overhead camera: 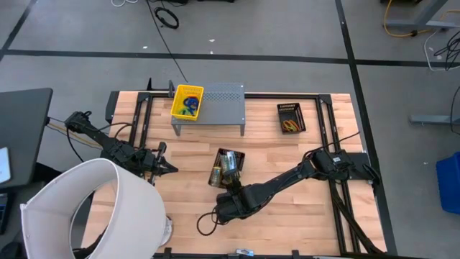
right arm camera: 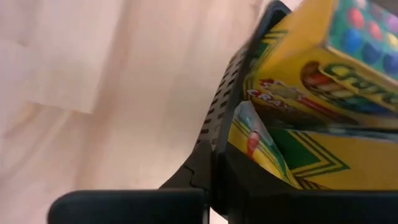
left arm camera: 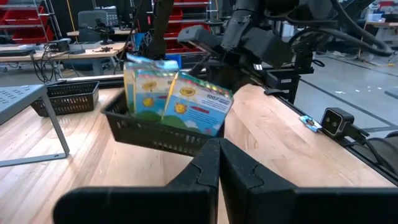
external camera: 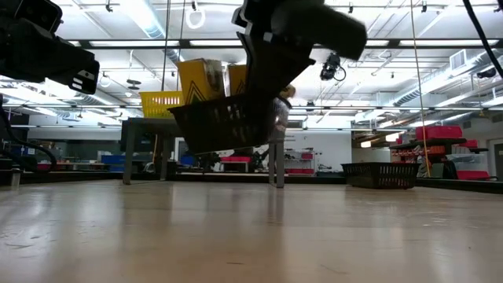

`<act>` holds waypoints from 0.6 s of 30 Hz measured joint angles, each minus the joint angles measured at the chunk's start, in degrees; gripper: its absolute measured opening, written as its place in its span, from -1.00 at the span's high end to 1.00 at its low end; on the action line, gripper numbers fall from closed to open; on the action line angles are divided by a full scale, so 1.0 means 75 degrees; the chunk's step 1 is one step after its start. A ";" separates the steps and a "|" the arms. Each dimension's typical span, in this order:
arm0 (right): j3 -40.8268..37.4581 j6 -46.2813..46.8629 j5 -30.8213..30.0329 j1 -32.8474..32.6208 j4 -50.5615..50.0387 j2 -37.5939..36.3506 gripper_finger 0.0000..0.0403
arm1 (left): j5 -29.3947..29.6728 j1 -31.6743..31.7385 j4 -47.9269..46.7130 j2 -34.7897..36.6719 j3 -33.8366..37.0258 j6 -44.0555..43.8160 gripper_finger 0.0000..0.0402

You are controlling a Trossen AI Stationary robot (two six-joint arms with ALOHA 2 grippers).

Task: Pick & Place Office Desk Supplies
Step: Put the bottom black bin on the shelf

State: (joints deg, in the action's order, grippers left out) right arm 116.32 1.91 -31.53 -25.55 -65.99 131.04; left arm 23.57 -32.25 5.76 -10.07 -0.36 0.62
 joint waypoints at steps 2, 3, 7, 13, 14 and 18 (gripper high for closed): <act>0.0002 -0.0178 -0.0182 0.0047 -0.0104 0.0000 0.93 | -0.0002 0.0000 -0.0001 0.0000 0.0000 0.0000 0.96; 0.0002 -0.0247 -0.0242 0.0072 -0.0135 0.0000 0.93 | 0.0000 0.0000 0.0000 0.0000 0.0000 -0.0001 0.96; 0.0002 -0.0529 -0.0276 0.0224 -0.0126 -0.0088 0.93 | -0.0003 0.0000 -0.0003 0.0000 0.0000 -0.0017 0.96; 0.0010 -0.0923 -0.0552 0.0499 -0.0095 -0.0567 0.93 | -0.0002 0.0000 -0.0001 0.0000 0.0000 -0.0020 0.96; 0.0010 -0.1009 -0.0593 0.0560 -0.0095 -0.0643 0.93 | -0.0003 0.0001 -0.0003 0.0000 0.0000 -0.0020 0.96; 0.0010 -0.1493 -0.0587 0.0860 -0.0033 -0.0983 0.93 | -0.0003 0.0000 -0.0003 0.0000 0.0000 -0.0020 0.96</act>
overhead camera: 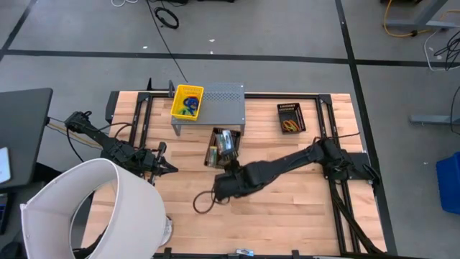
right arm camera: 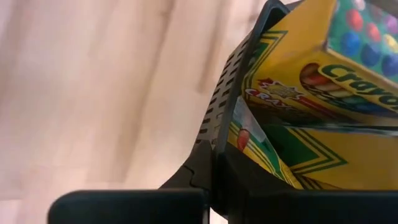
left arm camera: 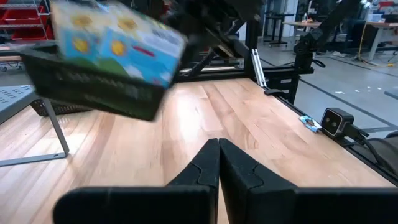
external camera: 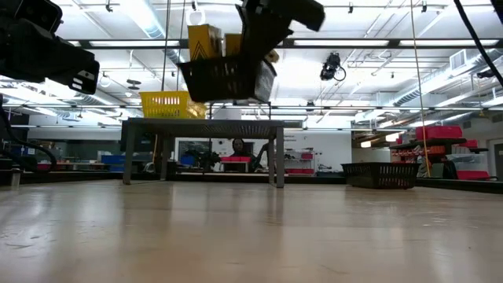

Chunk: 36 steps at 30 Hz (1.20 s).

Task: Pick & Place Office Desk Supplies
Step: Put the bottom black bin on the shelf

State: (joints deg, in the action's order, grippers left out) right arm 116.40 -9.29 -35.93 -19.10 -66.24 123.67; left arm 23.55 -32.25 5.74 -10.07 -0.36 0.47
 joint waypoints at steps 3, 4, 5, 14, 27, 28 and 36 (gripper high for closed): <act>0.0003 -0.0576 -0.0023 0.0271 0.0208 -0.0195 0.93 | 0.0000 0.0001 0.0000 0.0000 -0.0001 -0.0002 0.96; 0.0003 -0.0775 -0.0014 0.0368 0.0274 -0.0232 0.93 | -0.0001 0.0001 0.0001 0.0000 0.0000 -0.0001 0.96; 0.0003 -0.0964 0.0016 0.0480 0.0341 -0.0268 0.93 | 0.0000 0.0000 0.0001 0.0000 0.0000 -0.0002 0.96; 0.0003 -0.2321 0.0737 0.1570 0.0737 -0.0482 0.93 | -0.0002 0.0000 0.0003 0.0000 0.0000 0.0000 0.96; 0.0003 -0.3504 0.2226 0.3001 0.1347 -0.0501 0.93 | -0.0001 0.0000 0.0003 0.0000 0.0000 -0.0003 0.96; 0.0003 -0.3547 0.2274 0.3092 0.1372 -0.0501 0.93 | 0.0000 0.0000 0.0003 0.0000 0.0000 -0.0003 0.96; 0.0003 -0.4068 0.2984 0.3613 0.1586 -0.0501 0.93 | -0.0003 0.0000 0.0003 0.0000 0.0000 -0.0006 0.96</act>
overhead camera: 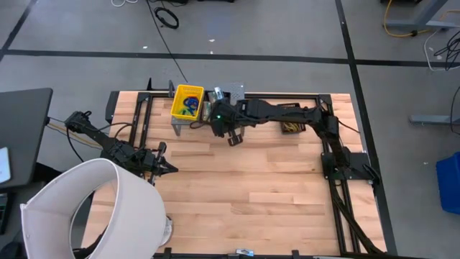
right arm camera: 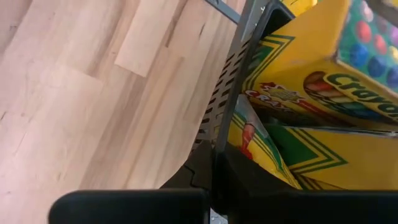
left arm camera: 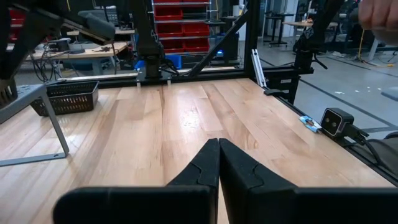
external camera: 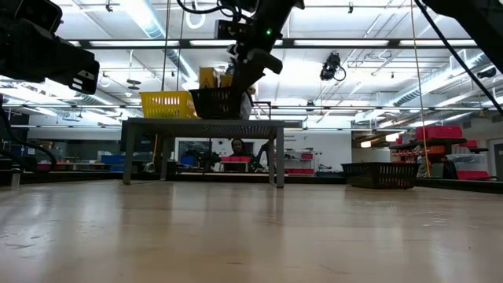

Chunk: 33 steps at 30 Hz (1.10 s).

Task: Pick & Place Office Desk Supplies
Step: Put the bottom black bin on the shelf

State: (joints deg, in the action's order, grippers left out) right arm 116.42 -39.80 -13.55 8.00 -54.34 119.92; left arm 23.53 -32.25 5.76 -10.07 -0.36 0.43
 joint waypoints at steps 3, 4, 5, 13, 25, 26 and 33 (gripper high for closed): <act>0.0000 -0.0152 0.0124 0.0142 0.0034 0.0000 0.93 | 0.0002 0.0000 0.0000 0.0000 0.0000 0.0000 0.96; -0.0002 -0.0225 0.0154 0.0182 0.0052 0.0000 0.93 | 0.0000 0.0000 0.0000 0.0000 0.0000 0.0001 0.96; -0.0002 -0.0305 0.0216 0.0228 0.0084 0.0000 0.93 | 0.0002 0.0001 0.0000 0.0000 0.0000 0.0000 0.96; -0.0003 -0.0662 0.0766 0.0618 0.0358 0.0000 0.93 | 0.0003 0.0002 0.0000 0.0000 0.0000 -0.0023 0.96; -0.0003 -0.0983 0.1586 0.0905 0.0459 0.0000 0.93 | 0.0172 0.0000 0.0000 0.0000 0.0000 -0.0085 0.96; -0.0003 -0.1027 0.1595 0.0902 0.0457 0.0000 0.93 | 0.0198 0.0002 0.0000 0.0000 0.0000 -0.0086 0.96; -0.0003 -0.1071 0.1661 0.0902 0.0422 0.0000 0.86 | 0.0259 0.0000 0.0000 0.0000 0.0000 -0.0087 0.96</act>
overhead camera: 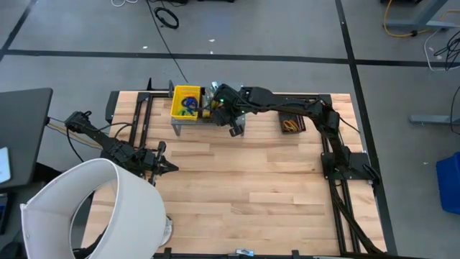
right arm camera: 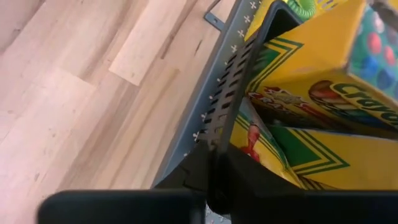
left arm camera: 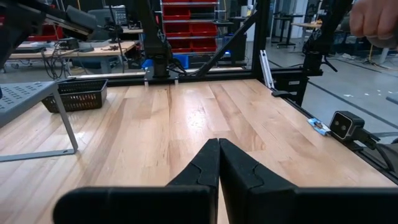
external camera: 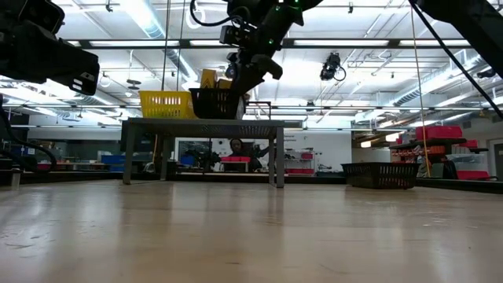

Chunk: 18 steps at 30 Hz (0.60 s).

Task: Pick & Place Office Desk Supplies
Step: Put the bottom black bin on the shelf, then put the black bin on the shelf

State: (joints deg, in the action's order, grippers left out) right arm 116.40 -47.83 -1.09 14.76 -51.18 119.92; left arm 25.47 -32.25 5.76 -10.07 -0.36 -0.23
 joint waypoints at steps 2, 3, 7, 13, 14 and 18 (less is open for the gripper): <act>0.0000 0.0001 -0.0040 0.0000 0.0007 0.0000 0.76 | 0.0000 0.0000 0.0000 0.0000 0.0000 0.0000 0.96; 0.0000 0.0045 -0.0040 0.0000 0.0034 0.0000 0.70 | 0.0000 0.0001 0.0000 0.0000 0.0000 0.0000 0.96; 0.0000 0.0059 -0.0289 -0.0031 0.0044 0.0000 0.52 | 0.0000 0.0000 0.0000 0.0000 0.0000 0.0003 0.96; 0.0000 0.0079 -0.0933 -0.0188 0.0062 0.0000 0.35 | 0.0000 0.0002 0.0000 0.0000 -0.0002 0.0002 0.96; 0.0000 0.0079 -0.0979 -0.0213 0.0067 0.0000 0.33 | 0.0000 0.0001 0.0000 0.0000 0.0000 0.0002 0.96; 0.0000 0.0081 -0.1092 -0.0345 0.0064 0.0000 0.25 | 0.0000 0.0000 0.0000 0.0000 0.0000 0.0003 0.96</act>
State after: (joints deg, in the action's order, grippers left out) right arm 116.40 -47.22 -9.28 12.18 -50.70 119.92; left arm 25.47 -32.25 5.76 -10.07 -0.36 -0.21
